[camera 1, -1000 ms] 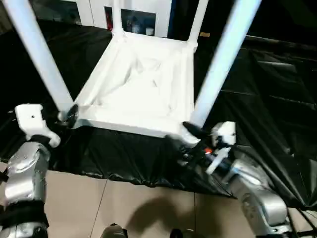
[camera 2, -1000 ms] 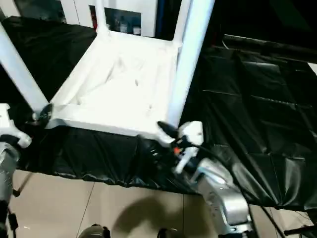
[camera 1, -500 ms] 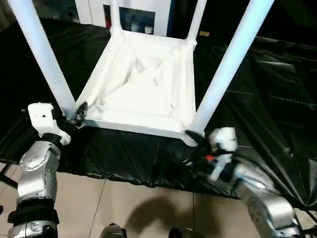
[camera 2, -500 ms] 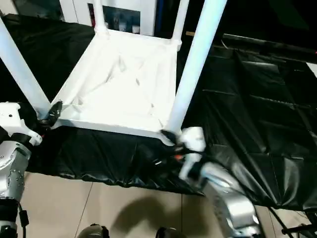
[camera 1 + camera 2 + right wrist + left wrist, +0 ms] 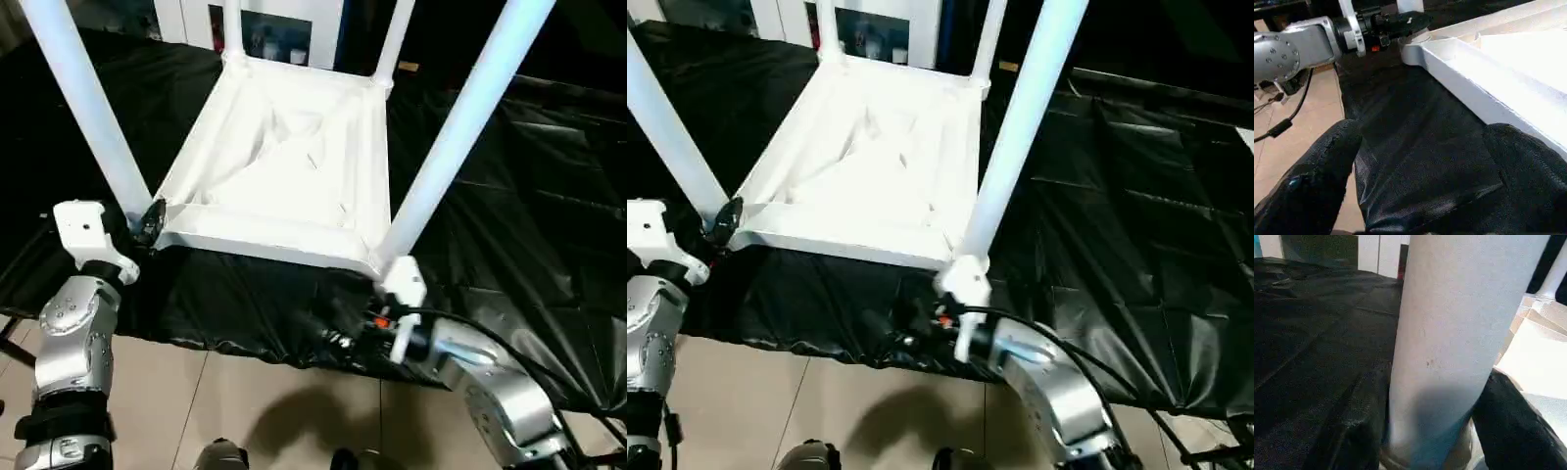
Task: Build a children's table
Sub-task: Flip table
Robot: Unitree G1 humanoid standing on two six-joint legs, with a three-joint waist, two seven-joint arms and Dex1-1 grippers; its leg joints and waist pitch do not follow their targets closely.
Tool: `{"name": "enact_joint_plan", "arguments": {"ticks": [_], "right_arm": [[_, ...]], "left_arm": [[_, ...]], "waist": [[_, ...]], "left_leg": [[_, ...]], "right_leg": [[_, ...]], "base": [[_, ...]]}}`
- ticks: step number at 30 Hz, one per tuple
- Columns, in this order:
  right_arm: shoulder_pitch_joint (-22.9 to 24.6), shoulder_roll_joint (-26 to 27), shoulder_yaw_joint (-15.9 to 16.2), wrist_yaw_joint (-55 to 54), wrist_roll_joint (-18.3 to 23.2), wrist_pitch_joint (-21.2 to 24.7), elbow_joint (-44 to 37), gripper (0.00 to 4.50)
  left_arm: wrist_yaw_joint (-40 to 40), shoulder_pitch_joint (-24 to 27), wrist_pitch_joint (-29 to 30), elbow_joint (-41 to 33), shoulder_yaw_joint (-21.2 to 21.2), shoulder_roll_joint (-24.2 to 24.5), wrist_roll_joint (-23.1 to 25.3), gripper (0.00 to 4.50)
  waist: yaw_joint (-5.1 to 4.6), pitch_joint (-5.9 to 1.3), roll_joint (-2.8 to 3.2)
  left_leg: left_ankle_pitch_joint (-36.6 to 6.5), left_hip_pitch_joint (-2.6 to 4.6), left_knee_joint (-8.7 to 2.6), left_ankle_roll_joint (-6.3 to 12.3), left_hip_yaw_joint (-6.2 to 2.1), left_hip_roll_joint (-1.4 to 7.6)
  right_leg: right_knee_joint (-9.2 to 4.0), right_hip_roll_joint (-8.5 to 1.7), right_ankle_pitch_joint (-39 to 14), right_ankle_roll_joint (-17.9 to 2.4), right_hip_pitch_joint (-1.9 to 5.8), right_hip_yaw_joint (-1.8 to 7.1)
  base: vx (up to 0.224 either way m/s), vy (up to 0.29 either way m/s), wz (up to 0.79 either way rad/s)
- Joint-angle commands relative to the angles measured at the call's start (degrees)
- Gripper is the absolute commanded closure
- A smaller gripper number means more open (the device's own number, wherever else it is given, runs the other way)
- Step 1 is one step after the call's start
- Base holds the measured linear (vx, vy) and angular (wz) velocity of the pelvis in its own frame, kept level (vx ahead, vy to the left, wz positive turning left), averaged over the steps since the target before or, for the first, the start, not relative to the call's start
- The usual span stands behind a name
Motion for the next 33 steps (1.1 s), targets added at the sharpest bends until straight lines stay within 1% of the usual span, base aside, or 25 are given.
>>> {"name": "enact_joint_plan", "arguments": {"ticks": [1,3,5,6,7,8,11,12,13,14,15,16,17,18,19,20,21,22,25,26,27,29,30,32,33], "right_arm": [[-0.5,0.0,0.0,-0.1,-0.6,-0.7,0.8,0.00],[-0.6,0.1,-0.2,-0.3,-0.5,-0.7,1.0,0.00],[-0.6,0.9,-0.9,-1.7,-0.3,0.2,1.6,0.00],[-0.6,1.0,-0.9,-1.8,-0.2,0.4,1.7,0.00],[-0.5,1.4,-1.2,-2.7,0.0,1.5,1.9,0.00],[-0.3,2.0,-1.3,-3.9,0.1,3.0,2.3,0.00],[-0.6,2.8,-1.8,-6.8,-1.3,5.1,4.2,0.00],[-0.6,2.8,-1.8,-6.8,-1.3,5.1,4.2,0.00],[-1.1,3.4,-2.6,-9.6,-2.5,6.2,6.1,0.00],[-1.1,3.4,-2.6,-9.6,-2.5,6.2,6.1,0.00],[-1.7,4.8,-4.5,-12.5,-2.6,5.5,8.2,0.00],[-1.9,5.1,-4.9,-13.1,-2.6,5.3,8.6,0.00],[-2.4,6.3,-6.7,-14.8,-1.9,4.3,9.8,0.00],[-3.1,8.1,-9.2,-16.3,0.3,4.1,10.7,0.00],[-4.0,10.0,-11.9,-16.7,3.9,4.0,11.2,0.00],[-4.3,10.7,-12.8,-16.2,5.7,4.0,11.1,0.00],[-4.6,11.2,-13.4,-15.9,6.8,4.0,11.1,0.00],[-5.0,11.9,-14.1,-15.7,7.8,4.0,11.2,0.00],[-6.7,13.9,-16.6,-16.2,10.2,3.4,12.7,0.00],[-7.6,14.9,-17.7,-16.5,11.3,3.0,13.4,0.00],[-8.5,15.8,-18.8,-16.9,12.1,2.7,14.2,0.00],[-10.6,17.6,-21.6,-18.1,13.7,2.3,16.2,0.00],[-11.4,18.1,-22.3,-18.7,14.1,2.0,17.0,0.00],[-13.1,18.7,-23.8,-19.8,15.3,1.5,19.2,0.00],[-13.1,18.7,-23.8,-19.8,15.3,1.5,19.2,0.00]], "left_arm": [[-0.5,-0.1,3.5,-1.2,-1.6,-2.1,-2.3,2.21],[0.0,0.0,4.3,-1.8,-1.6,-2.4,-2.6,2.21],[2.4,0.6,8.3,-5.8,-1.2,-5.2,-5.3,2.21],[2.9,0.7,8.9,-6.5,-1.2,-5.6,-5.7,2.21],[4.5,1.3,11.2,-9.2,-1.3,-7.7,-7.5,2.21],[6.7,2.3,13.8,-13.2,-1.8,-10.9,-10.1,2.21],[10.1,3.3,16.2,-17.5,-2.7,-16.0,-13.3,2.21],[10.1,3.3,16.2,-17.5,-2.7,-16.0,-13.3,2.21],[11.6,3.6,17.4,-19.5,-3.3,-18.5,-14.5,2.21],[11.6,3.6,17.4,-19.5,-3.3,-18.5,-14.5,2.21],[12.1,3.5,17.4,-20.3,-4.4,-20.0,-14.1,2.21],[12.1,3.5,17.3,-20.4,-4.5,-20.2,-14.1,2.23],[12.5,3.4,18.0,-21.2,-4.6,-21.1,-13.6,2.23],[13.2,3.4,19.2,-22.3,-4.5,-22.0,-12.9,2.26],[13.7,3.2,20.1,-23.1,-4.4,-22.6,-12.3,2.26],[14.2,3.2,20.5,-23.4,-4.4,-22.8,-12.4,2.28],[14.4,3.2,20.6,-23.6,-4.4,-22.9,-12.5,2.28],[15.0,3.2,21.1,-24.0,-4.5,-23.0,-12.9,2.28],[15.9,3.4,21.2,-24.3,-4.8,-23.1,-13.4,2.28],[16.0,3.6,21.1,-24.4,-5.0,-23.2,-13.4,2.28],[16.0,3.7,21.3,-24.6,-5.1,-23.4,-13.4,2.28],[16.0,4.1,22.0,-25.4,-5.1,-23.8,-12.9,2.28],[16.0,4.2,22.1,-25.6,-5.2,-23.9,-12.8,2.28],[16.0,4.4,22.4,-25.9,-5.3,-23.9,-12.7,2.28],[16.0,4.4,22.4,-25.9,-5.3,-23.9,-12.7,2.28]], "waist": [[-0.31,-3.09,0.53],[-0.24,-3.06,0.60],[-0.24,-3.08,0.59],[-0.27,-2.99,0.55],[-0.26,-2.99,0.50],[-0.27,-2.90,0.42],[-0.19,-2.85,0.12],[-0.15,-2.74,0.12],[-0.22,-2.72,0.05],[-0.22,-2.72,0.05],[-0.23,-2.77,-0.02],[-0.28,-2.75,-0.02],[-0.29,-2.97,-0.11],[-0.60,-2.82,-0.01],[-0.57,-2.82,-0.12],[-0.70,-2.79,-0.32],[-0.71,-2.77,-0.25],[-0.74,-2.71,-0.16],[-0.77,-2.60,-0.15],[-0.80,-2.48,-0.07],[-0.82,-2.42,-0.09],[-0.91,-2.37,0.04],[-1.07,-2.43,-0.05],[-1.18,-2.45,0.01],[-1.24,-2.49,0.02]], "left_leg": [[-4.7,0.72,-4.69,2.56,-0.34,2.36],[-4.8,0.74,-4.71,2.63,-0.31,2.36],[-5.4,0.77,-4.75,2.40,-0.28,2.52],[-5.4,0.75,-4.74,2.29,-0.23,2.52],[-6.1,0.77,-4.78,2.21,-0.13,2.69],[-6.0,0.57,-4.70,2.19,-0.11,2.65],[-4.9,0.28,-4.54,2.80,0.08,2.38],[-4.8,0.17,-4.56,2.84,0.11,2.24],[-4.9,0.04,-4.61,2.45,0.09,2.22],[-4.9,0.04,-4.61,2.45,0.09,2.22],[-5.2,0.07,-4.59,2.32,0.09,2.14],[-5.2,0.07,-4.59,2.27,0.08,2.13],[-4.2,0.08,-4.49,2.28,-0.04,2.08],[-3.3,0.04,-4.41,2.58,0.06,2.20],[-2.4,0.05,-4.31,3.17,-0.03,2.15],[-2.0,-0.03,-4.25,3.62,0.05,2.06],[-1.7,0.02,-4.21,3.90,0.00,2.10],[-0.7,0.17,-4.08,4.96,0.07,2.09],[-0.1,0.15,-4.02,5.49,0.18,2.06],[-1.2,0.25,-4.17,5.38,0.20,2.15],[-1.6,0.22,-4.19,5.14,0.25,2.13],[-2.7,0.37,-4.32,4.35,0.22,2.26],[-2.5,0.37,-4.31,3.89,0.21,2.24],[-1.6,0.40,-4.24,3.52,0.24,2.12],[-1.2,0.46,-4.17,3.58,0.30,2.09]], "right_leg": [[-2.65,-3.83,-4.0,-11.2,2.36,3.08],[-2.67,-3.88,-4.2,-11.5,2.34,3.08],[-2.69,-3.97,-4.7,-11.7,2.33,3.10],[-2.68,-3.97,-4.7,-11.9,2.25,3.11],[-2.80,-4.05,-5.3,-12.4,2.30,3.15],[-2.77,-4.06,-5.2,-13.0,2.37,3.19],[-2.93,-3.99,-5.6,-12.6,2.47,3.22],[-3.10,-3.96,-6.3,-12.4,2.40,3.22],[-3.11,-3.91,-7.1,-12.1,2.45,3.20],[-3.11,-3.91,-7.1,-12.1,2.45,3.20],[-3.31,-3.86,-7.8,-11.1,2.37,3.20],[-3.33,-3.84,-7.7,-10.9,2.30,3.23],[-3.15,-3.73,-6.3,-10.5,2.51,3.13],[-2.85,-3.66,-3.4,-10.9,2.28,3.21],[-2.62,-3.65,-1.2,-11.3,2.35,3.13],[-2.54,-3.51,-0.2,-11.3,2.45,3.14],[-2.41,-3.55,0.5,-11.4,2.49,3.15],[-2.30,-3.42,2.3,-11.6,2.43,3.12],[-2.26,-3.35,2.6,-12.1,2.44,3.14],[-2.43,-3.44,0.6,-12.3,2.34,3.12],[-2.53,-3.43,-0.4,-12.2,2.31,3.11],[-2.61,-3.48,-2.1,-12.0,2.16,3.15],[-2.47,-3.43,-2.1,-12.0,2.17,3.13],[-2.40,-3.32,-0.9,-11.8,2.23,3.10],[-2.30,-3.27,-0.1,-11.8,2.19,3.13]], "base": [[0.000,0.000,0.00],[0.000,0.000,0.00],[0.000,0.000,0.00],[0.000,0.000,0.00],[0.000,0.000,0.00],[0.000,0.000,0.00],[0.000,0.000,0.00],[0.000,0.000,0.00],[0.000,0.000,0.00],[0.000,0.000,0.00],[0.000,0.000,0.00],[0.000,0.000,0.00],[0.000,0.000,0.00],[0.000,0.000,0.00],[0.000,0.000,0.00],[0.000,0.000,0.00],[0.000,0.000,0.00],[0.000,0.000,0.00],[0.000,0.000,0.00],[0.000,0.000,0.00],[0.000,0.000,0.00],[0.000,0.000,0.00],[0.000,0.000,0.00],[0.000,0.000,0.00],[0.000,0.000,0.00]]}}
